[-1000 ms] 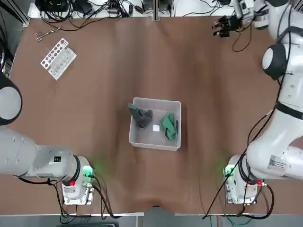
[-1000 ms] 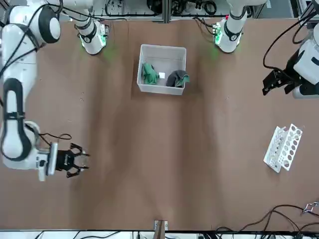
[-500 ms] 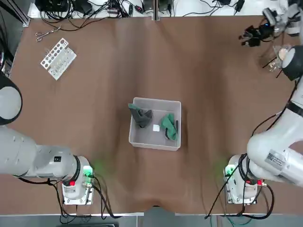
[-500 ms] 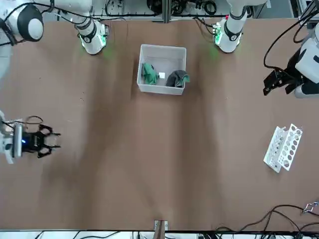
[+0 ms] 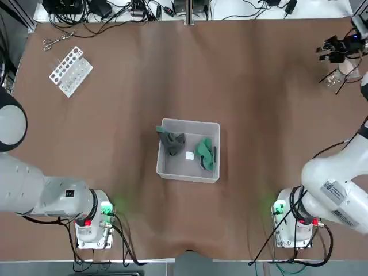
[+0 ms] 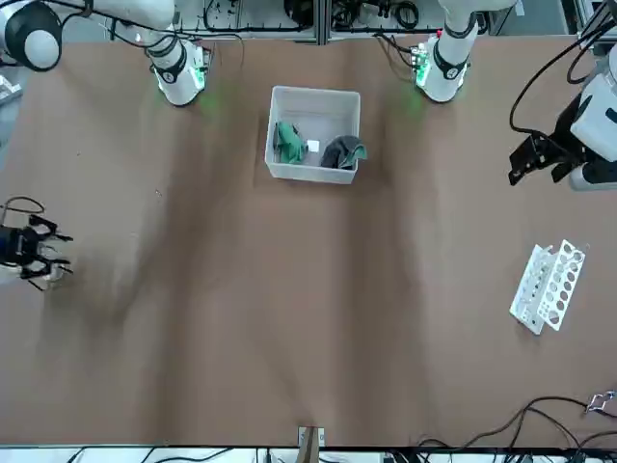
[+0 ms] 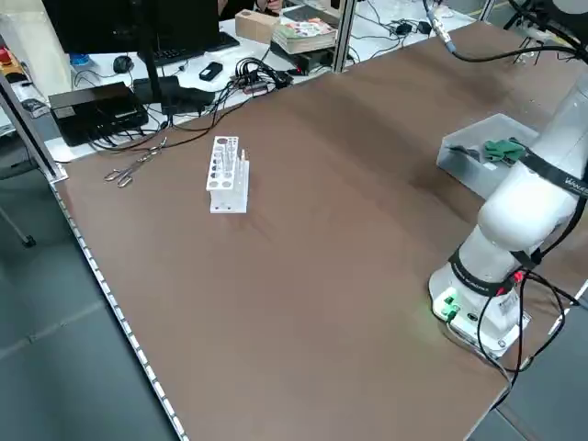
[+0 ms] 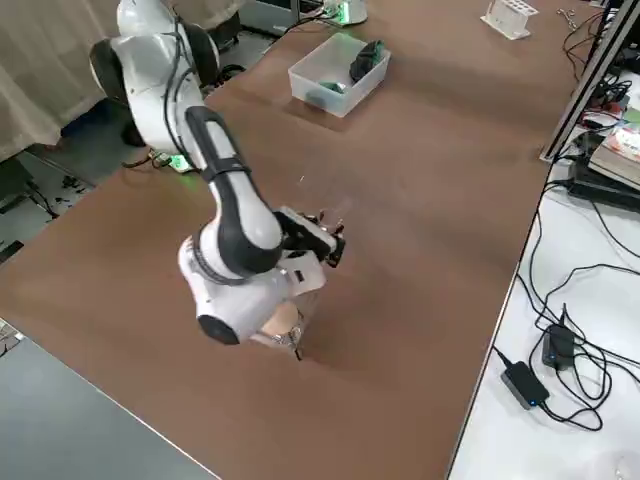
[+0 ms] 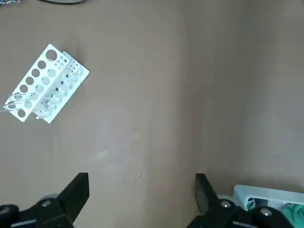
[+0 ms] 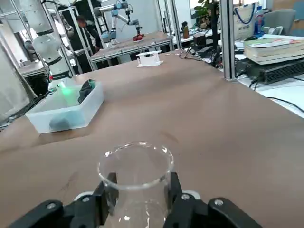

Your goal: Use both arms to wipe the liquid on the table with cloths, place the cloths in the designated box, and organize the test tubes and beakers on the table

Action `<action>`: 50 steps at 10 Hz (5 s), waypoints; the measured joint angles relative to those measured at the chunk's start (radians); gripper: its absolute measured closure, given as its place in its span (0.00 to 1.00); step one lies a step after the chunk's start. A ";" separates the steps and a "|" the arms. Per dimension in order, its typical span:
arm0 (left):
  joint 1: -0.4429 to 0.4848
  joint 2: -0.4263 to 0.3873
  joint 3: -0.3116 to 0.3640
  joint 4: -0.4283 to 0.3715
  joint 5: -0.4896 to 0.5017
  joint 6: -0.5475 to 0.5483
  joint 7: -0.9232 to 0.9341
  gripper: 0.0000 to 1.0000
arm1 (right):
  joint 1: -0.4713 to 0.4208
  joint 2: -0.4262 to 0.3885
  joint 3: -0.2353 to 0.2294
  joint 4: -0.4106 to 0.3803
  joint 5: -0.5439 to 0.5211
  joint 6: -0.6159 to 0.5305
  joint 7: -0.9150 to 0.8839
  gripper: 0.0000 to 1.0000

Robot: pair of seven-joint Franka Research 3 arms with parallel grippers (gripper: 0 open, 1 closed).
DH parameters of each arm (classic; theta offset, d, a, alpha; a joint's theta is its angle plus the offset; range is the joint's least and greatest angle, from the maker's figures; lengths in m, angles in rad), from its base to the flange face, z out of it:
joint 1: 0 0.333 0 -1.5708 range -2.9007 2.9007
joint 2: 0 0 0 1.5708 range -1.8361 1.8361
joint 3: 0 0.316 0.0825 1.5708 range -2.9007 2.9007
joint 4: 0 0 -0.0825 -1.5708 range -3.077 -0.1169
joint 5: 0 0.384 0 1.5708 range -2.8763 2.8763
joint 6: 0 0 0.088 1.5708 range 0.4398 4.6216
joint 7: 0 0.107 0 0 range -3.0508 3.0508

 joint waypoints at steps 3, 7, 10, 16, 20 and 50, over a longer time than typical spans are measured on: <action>0.000 0.001 -0.003 0.000 0.000 -0.001 0.000 0.01 | -0.104 0.001 0.001 0.019 -0.001 -0.001 -0.006 0.49; 0.002 0.002 -0.013 0.000 0.000 0.000 -0.007 0.01 | -0.163 0.009 0.007 0.026 0.001 0.067 -0.026 0.49; 0.003 0.002 -0.013 0.000 0.000 0.000 -0.008 0.02 | -0.177 0.033 0.007 0.026 0.004 0.133 -0.035 0.48; 0.005 0.003 -0.013 -0.001 0.000 0.000 -0.008 0.02 | -0.209 0.059 0.010 0.027 0.010 0.182 -0.045 0.47; 0.005 0.003 -0.013 -0.007 0.000 0.000 -0.008 0.02 | -0.211 0.076 0.011 0.031 0.059 0.228 -0.045 0.44; 0.016 0.007 0.011 -0.007 0.000 0.000 -0.006 0.02 | 0.687 -0.472 -0.222 -0.086 -0.691 0.423 1.407 0.00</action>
